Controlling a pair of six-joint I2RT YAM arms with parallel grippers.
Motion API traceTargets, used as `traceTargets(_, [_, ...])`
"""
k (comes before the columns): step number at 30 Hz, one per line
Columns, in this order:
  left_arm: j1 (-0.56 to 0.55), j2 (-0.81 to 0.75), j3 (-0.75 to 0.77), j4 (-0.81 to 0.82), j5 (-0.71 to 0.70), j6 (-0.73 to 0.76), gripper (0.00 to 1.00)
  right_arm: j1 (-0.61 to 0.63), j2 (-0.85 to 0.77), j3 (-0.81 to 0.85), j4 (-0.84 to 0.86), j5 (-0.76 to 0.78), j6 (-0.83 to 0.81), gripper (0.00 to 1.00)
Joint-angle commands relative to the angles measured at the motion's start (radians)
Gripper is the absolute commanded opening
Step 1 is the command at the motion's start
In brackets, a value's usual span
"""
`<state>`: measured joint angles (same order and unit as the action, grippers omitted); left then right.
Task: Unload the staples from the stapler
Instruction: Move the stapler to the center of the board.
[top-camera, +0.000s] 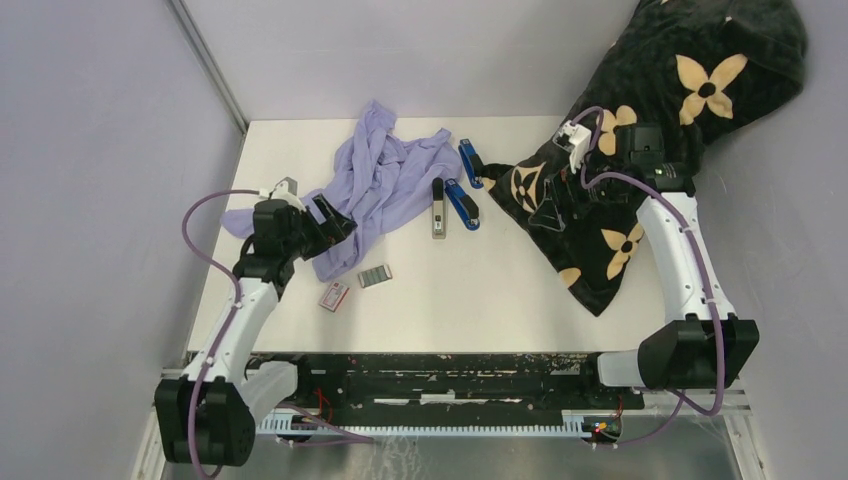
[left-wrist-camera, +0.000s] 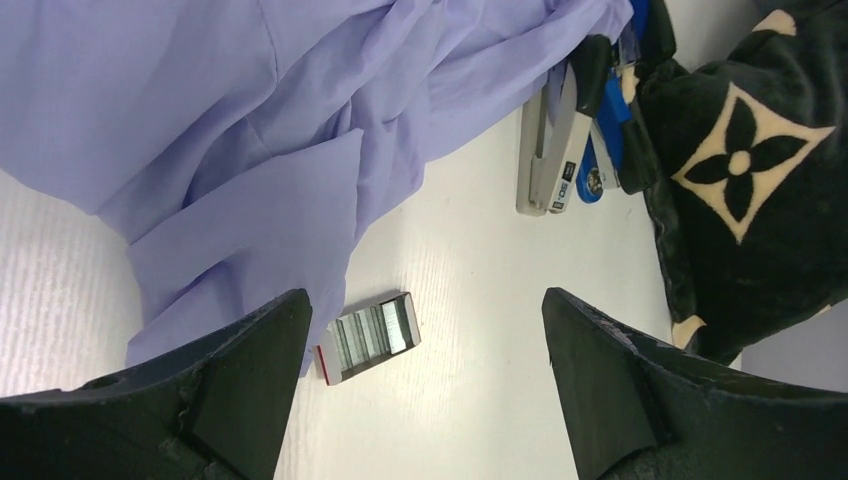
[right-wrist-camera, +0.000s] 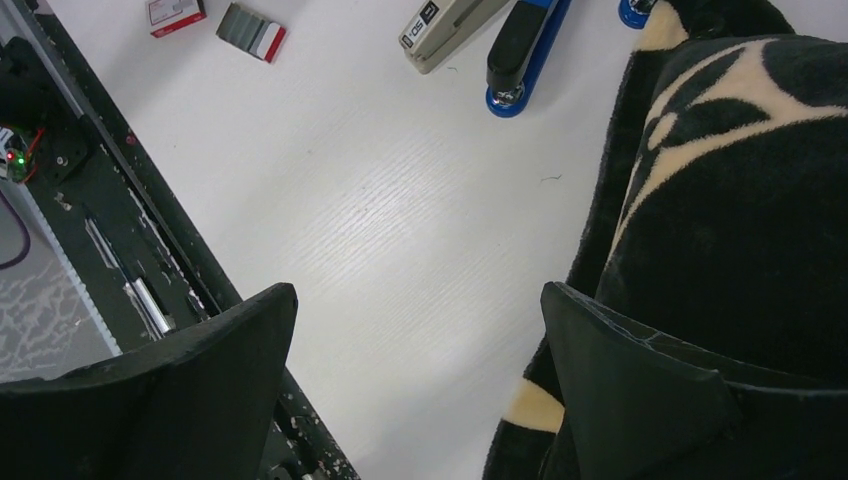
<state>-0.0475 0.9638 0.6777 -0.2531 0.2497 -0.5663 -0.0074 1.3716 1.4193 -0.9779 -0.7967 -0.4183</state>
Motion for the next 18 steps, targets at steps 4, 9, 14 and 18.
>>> traceTargets(4, [-0.007,0.170,0.052,0.078,0.108,-0.111,0.90,0.004,-0.054,-0.053,-0.009,-0.057,-0.123,0.99])
traceTargets(9, [-0.116,0.232,0.150,0.018,-0.011,-0.066,0.90,0.005,-0.062,-0.074,-0.009,-0.055,-0.138,0.99])
traceTargets(14, [-0.325,0.365,0.335,-0.105,-0.193,0.014,0.89,0.005,-0.059,-0.084,-0.003,-0.056,-0.139,0.99])
traceTargets(18, [-0.440,0.524,0.481,-0.165,-0.249,0.040,0.88,0.006,-0.059,-0.086,0.009,-0.055,-0.124,0.99])
